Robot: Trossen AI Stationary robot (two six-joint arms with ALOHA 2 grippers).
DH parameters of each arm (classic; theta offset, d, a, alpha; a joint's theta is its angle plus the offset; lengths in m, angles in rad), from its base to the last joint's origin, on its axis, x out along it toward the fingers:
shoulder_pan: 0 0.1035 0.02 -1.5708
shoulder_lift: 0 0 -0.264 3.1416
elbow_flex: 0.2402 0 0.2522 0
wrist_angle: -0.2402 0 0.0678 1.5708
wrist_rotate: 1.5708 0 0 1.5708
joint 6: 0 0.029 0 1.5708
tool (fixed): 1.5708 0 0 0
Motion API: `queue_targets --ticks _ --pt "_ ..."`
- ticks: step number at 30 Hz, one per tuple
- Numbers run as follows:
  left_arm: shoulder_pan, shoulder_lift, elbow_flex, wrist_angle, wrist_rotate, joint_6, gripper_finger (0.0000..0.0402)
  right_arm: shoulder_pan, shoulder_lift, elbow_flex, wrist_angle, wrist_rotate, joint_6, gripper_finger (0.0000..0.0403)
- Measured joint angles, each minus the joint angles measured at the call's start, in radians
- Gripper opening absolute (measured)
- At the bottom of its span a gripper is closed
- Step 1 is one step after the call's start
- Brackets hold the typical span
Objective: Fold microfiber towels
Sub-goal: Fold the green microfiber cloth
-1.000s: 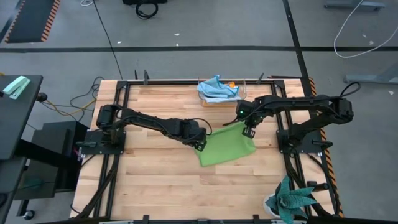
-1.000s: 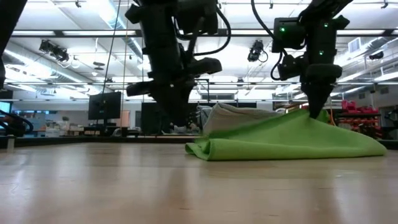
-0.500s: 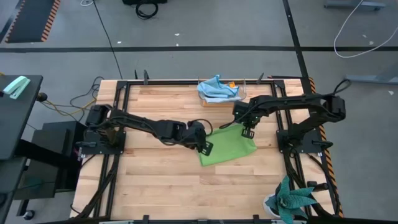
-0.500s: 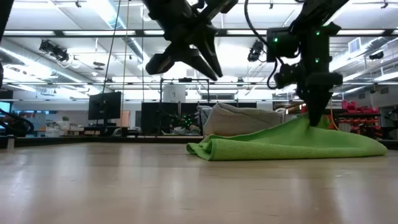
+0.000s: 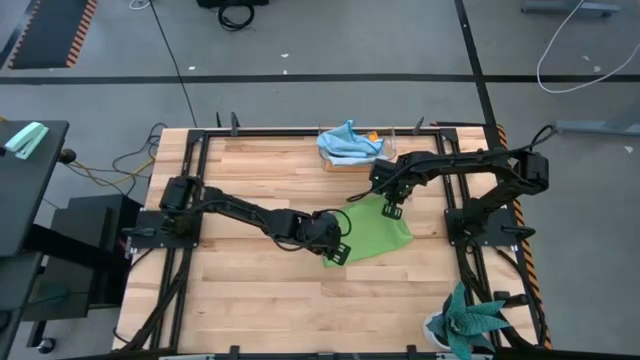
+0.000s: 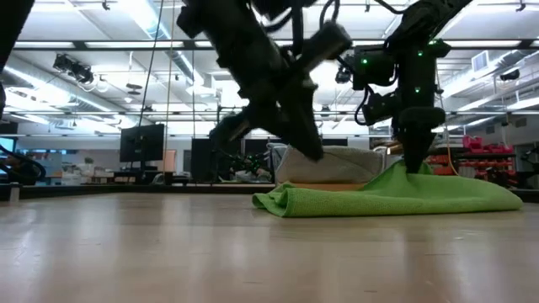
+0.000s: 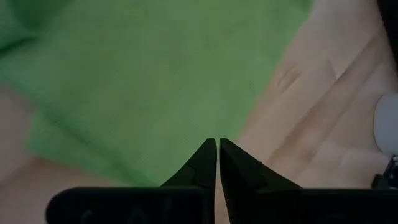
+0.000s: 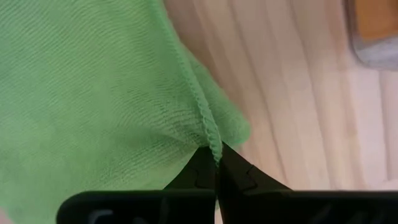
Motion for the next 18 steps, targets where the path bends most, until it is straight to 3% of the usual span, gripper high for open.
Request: queue_targets --ticks 11,18 --pt "-0.017 0.09 0.003 0.064 0.072 -0.068 0.0022 -0.026 -0.006 0.0 0.015 -0.019 0.005 0.0009" --pt "-0.044 0.106 0.002 0.038 0.079 -0.093 0.0014 -0.046 -0.032 0.002 0.014 -0.045 -0.009 0.0049"
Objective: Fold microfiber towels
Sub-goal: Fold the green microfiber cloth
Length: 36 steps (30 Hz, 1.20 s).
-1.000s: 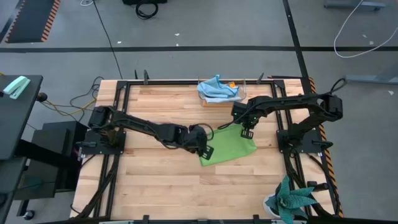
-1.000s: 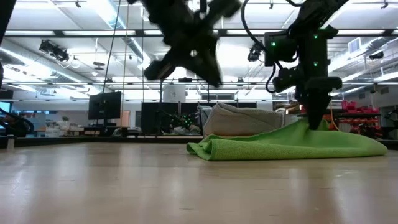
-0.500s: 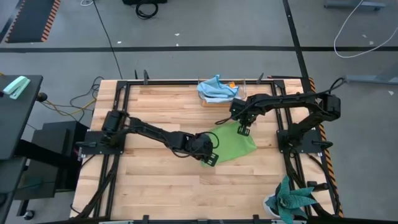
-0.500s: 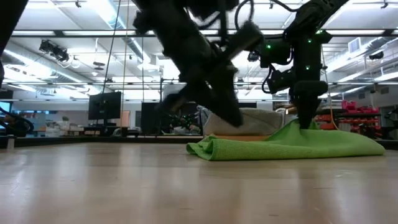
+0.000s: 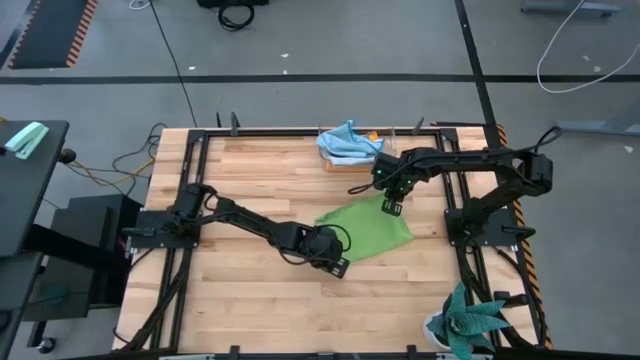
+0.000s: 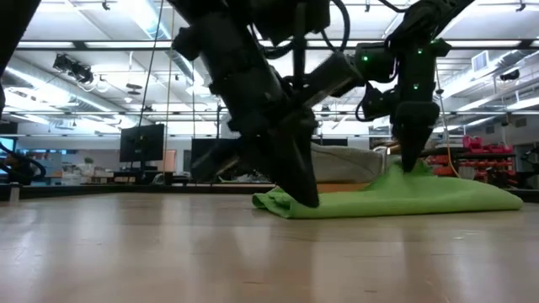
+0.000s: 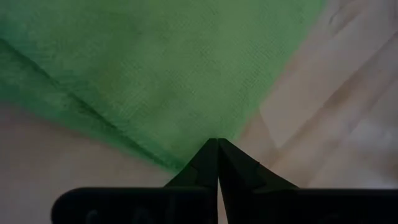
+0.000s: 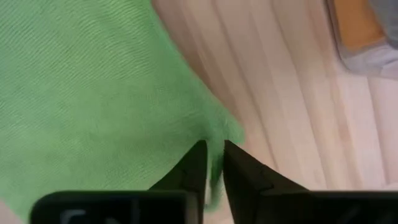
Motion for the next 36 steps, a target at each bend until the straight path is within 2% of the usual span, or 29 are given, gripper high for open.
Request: queue_targets --ticks 12,17,20,23,28,36 --pt "-0.037 0.052 0.004 0.068 0.025 -0.057 0.0015 -0.033 -0.027 0.0 -0.024 -0.004 0.035 0.0147" --pt "-0.044 0.052 0.004 0.057 0.02 -0.058 0.0011 -0.035 -0.11 0.0 -0.185 -0.026 0.098 0.0157" --pt "-0.044 0.052 0.004 0.057 0.011 -0.059 0.0016 -0.031 -0.172 -0.001 -0.263 -0.1 0.121 0.0156" --pt "-0.037 0.052 0.003 0.061 -0.005 -0.058 0.0023 -0.015 -0.229 -0.005 -0.234 -0.131 0.14 0.0151" --pt "-0.024 0.054 0.002 0.078 -0.004 -0.054 0.0025 0.055 -0.225 -0.005 -0.201 -0.182 0.19 0.0131" --pt "0.0 0.056 0.001 0.087 -0.013 -0.029 0.0011 0.179 -0.183 -0.006 -0.116 -0.146 0.212 0.0057"
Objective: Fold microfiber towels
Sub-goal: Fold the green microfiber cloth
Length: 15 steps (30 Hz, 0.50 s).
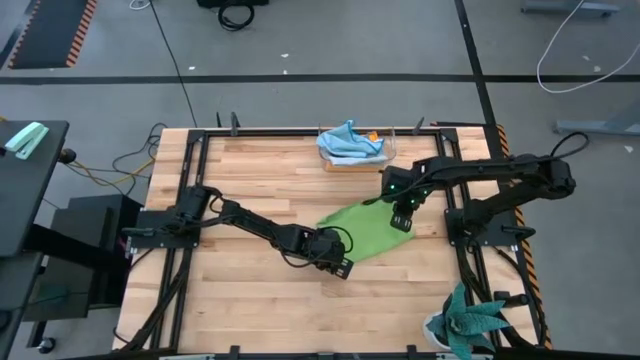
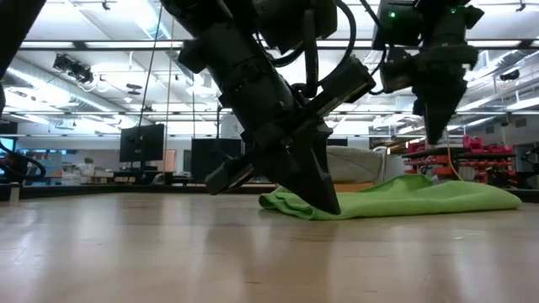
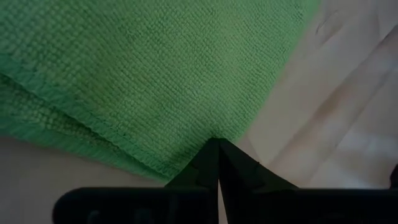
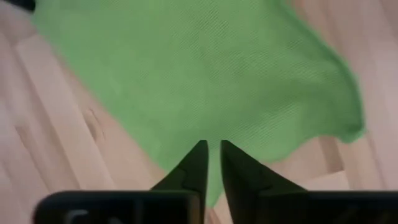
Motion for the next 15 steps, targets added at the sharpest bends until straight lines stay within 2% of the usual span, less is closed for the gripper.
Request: queue_targets --ticks 5,11,15 --pt "0.004 0.0 0.0 0.0 0.0 0.007 0.0014 0.011 0.014 -0.074 0.013 0.005 0.004 0.0007" --pt "0.005 0.0 0.0 0.001 -0.004 0.01 0.0023 0.011 0.015 -0.214 0.09 -0.007 0.061 0.0014" --pt "0.005 0.0 0.0 0.001 -0.005 0.01 0.0016 0.02 0.013 -0.236 0.089 -0.007 0.083 0.0005"
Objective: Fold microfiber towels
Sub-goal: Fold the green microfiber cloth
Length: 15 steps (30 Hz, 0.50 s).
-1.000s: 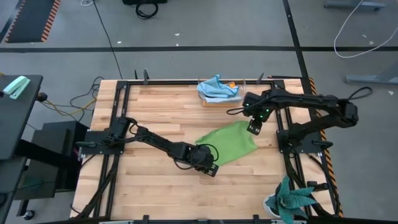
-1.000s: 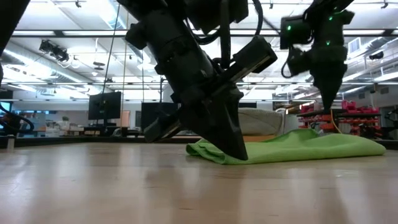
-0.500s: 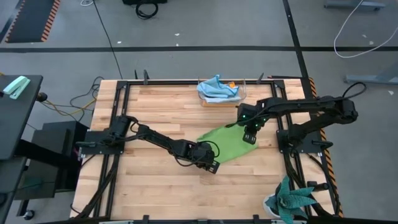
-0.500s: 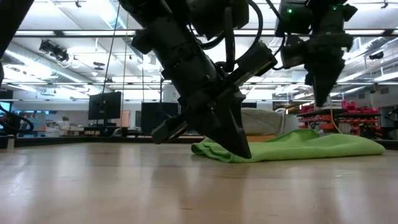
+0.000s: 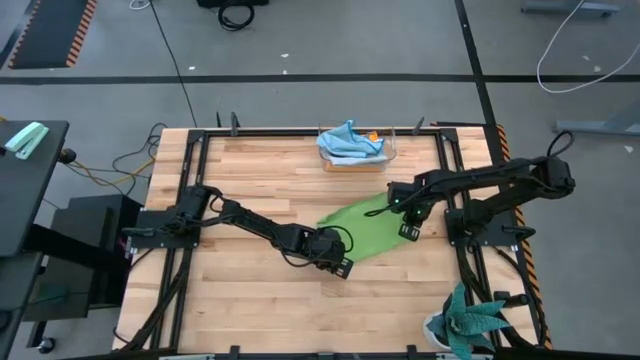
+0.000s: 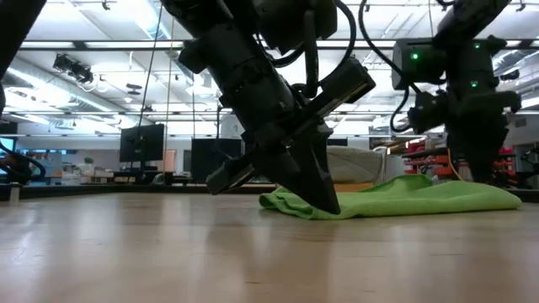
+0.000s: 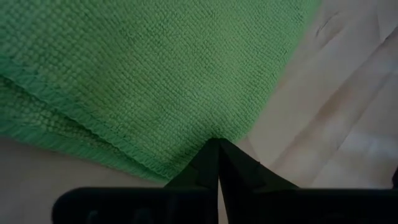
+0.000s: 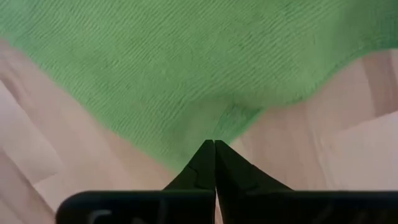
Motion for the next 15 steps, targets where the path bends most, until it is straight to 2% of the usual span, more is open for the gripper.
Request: queue_targets --ticks 4,8,11,15 --pt "0.001 0.0 0.0 0.0 0.0 -0.001 0.001 0.028 -0.027 0.023 -0.014 0.0 0.034 0.0007" --pt "0.001 0.0 0.0 0.001 0.0 -0.008 0.0015 0.076 -0.046 0.044 0.091 -0.03 0.062 0.0005" --pt "0.001 0.0 0.0 0.001 0.0 -0.01 0.0021 0.101 -0.011 0.045 0.178 -0.069 0.063 0.0003" --pt "0.001 0.0 0.0 0.004 0.0 -0.011 0.0015 0.086 0.072 0.045 0.182 -0.058 0.03 0.0002"
